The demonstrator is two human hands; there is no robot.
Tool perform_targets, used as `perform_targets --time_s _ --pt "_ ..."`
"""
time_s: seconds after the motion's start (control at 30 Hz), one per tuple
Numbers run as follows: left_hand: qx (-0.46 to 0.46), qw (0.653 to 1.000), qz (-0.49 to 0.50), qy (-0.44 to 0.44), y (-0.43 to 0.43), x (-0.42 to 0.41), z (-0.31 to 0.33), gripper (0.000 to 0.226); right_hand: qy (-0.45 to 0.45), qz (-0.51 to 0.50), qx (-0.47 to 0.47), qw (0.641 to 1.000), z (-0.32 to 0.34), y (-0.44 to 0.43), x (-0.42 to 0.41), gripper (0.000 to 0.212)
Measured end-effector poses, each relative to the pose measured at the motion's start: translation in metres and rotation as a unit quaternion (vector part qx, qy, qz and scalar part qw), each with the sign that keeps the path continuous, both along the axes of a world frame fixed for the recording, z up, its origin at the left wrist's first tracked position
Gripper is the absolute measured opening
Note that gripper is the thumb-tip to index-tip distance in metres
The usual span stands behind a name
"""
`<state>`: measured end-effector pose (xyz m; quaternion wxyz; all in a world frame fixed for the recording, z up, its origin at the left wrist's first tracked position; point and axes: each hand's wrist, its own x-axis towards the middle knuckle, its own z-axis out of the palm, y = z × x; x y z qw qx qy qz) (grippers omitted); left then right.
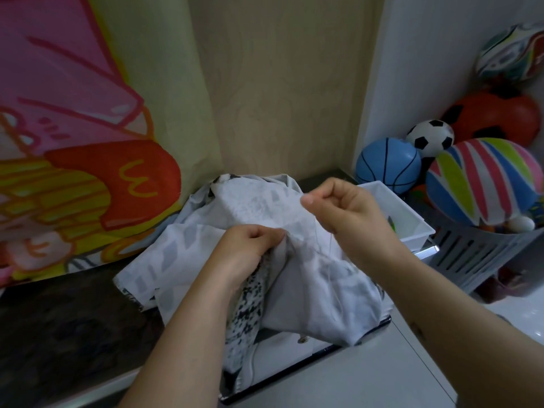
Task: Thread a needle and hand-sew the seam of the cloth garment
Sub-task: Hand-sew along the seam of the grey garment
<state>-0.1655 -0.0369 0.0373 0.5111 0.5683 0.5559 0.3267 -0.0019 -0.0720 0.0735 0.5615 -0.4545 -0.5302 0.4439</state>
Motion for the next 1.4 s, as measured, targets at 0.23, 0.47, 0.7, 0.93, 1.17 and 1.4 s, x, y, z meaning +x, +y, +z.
perform_targets --time_s 0.23,0.47,0.7,0.93,1.17,1.4 --pt "0.049 0.999 -0.009 0.016 -0.002 0.002 0.003 0.016 0.094 0.221 -0.188 0.953 0.009 -0.006 0.009 0.025" --pt "0.112 0.991 -0.078 -0.004 -0.007 -0.007 0.010 0.010 -0.351 0.085 -0.141 0.922 -0.005 0.007 0.024 0.016" --pt "0.123 0.988 -0.097 -0.002 -0.012 -0.009 0.013 0.010 -0.306 0.121 -0.125 0.936 0.005 0.003 0.028 0.015" --pt "0.095 0.992 -0.081 0.018 -0.014 -0.001 0.010 0.014 -0.413 0.049 -0.091 0.905 0.001 0.010 0.040 0.018" --pt "0.063 0.992 -0.063 0.092 -0.009 0.013 -0.001 0.012 -0.469 0.019 -0.110 0.876 -0.014 0.010 0.036 0.020" --pt "0.023 0.997 -0.054 0.046 -0.008 0.008 0.001 0.013 -0.440 0.095 -0.114 0.886 0.015 -0.008 0.020 0.026"
